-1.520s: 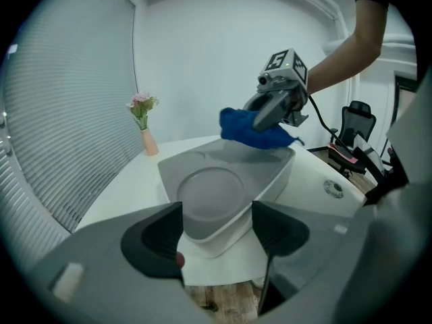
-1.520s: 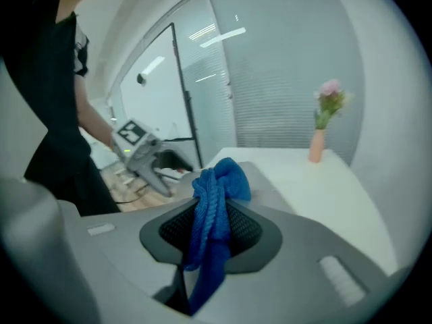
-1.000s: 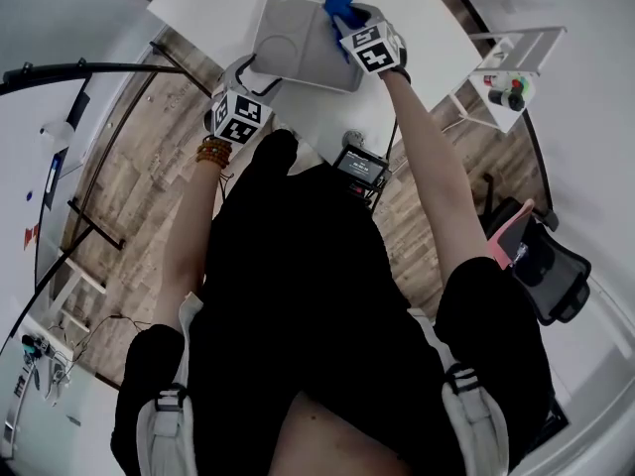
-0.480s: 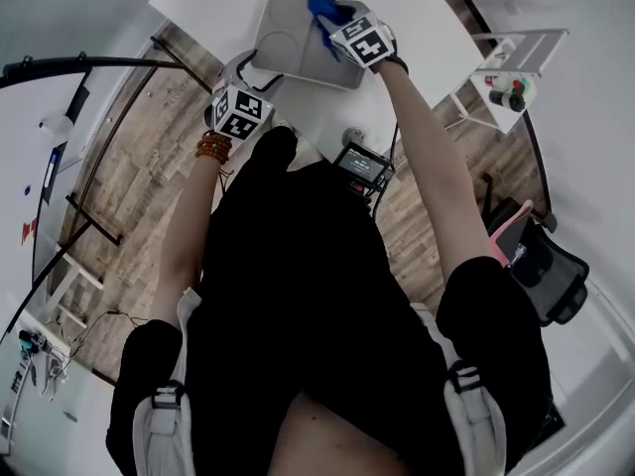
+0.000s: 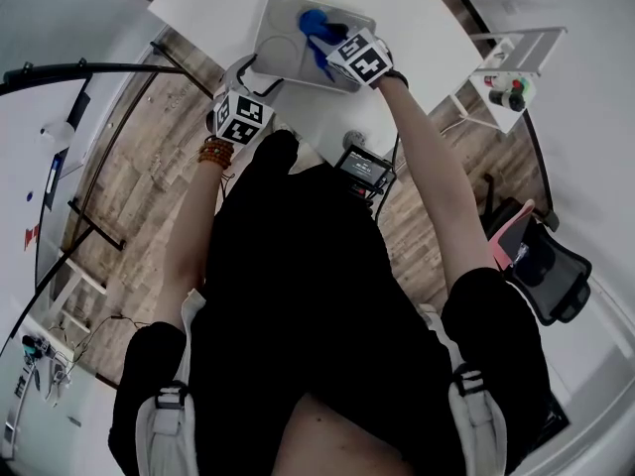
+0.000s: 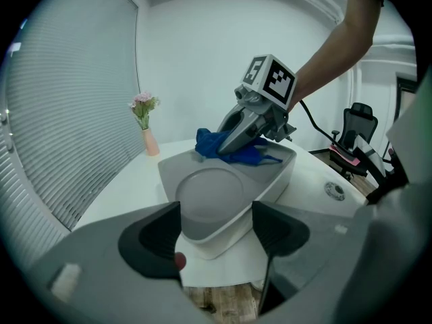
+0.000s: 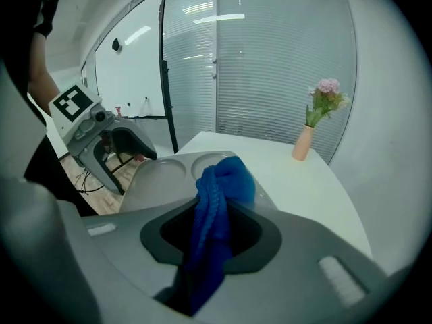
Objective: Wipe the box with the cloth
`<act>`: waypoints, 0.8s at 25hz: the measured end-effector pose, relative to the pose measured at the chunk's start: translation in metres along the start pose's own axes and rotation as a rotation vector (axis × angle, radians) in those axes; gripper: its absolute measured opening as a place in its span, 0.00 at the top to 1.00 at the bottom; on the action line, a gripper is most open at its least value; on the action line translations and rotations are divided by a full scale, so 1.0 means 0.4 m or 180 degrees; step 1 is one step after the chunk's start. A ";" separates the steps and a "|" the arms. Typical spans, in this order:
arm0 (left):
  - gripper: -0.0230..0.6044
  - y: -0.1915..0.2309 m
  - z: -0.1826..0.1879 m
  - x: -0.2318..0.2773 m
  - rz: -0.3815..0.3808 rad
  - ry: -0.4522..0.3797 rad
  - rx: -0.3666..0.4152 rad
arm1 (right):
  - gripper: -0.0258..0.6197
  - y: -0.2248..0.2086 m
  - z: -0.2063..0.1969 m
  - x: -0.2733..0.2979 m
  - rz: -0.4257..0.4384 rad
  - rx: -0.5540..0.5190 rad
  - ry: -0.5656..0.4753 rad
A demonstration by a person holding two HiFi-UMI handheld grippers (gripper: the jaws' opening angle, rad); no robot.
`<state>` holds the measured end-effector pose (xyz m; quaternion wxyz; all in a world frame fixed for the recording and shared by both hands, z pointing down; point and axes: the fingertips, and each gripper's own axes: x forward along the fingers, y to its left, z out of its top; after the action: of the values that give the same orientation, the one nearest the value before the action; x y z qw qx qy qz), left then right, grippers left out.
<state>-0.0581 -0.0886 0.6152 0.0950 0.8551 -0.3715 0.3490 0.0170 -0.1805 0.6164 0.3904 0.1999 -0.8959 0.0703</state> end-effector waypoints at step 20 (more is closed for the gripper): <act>0.28 0.001 -0.002 -0.001 0.0053 0.0004 0.0003 | 0.79 0.238 -0.029 -0.054 0.0806 -0.0244 0.0124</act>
<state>-0.0589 -0.0884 0.6155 0.0919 0.8518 -0.3784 0.3505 -0.0012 -0.0841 0.6117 0.4031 0.0688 -0.9083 0.0886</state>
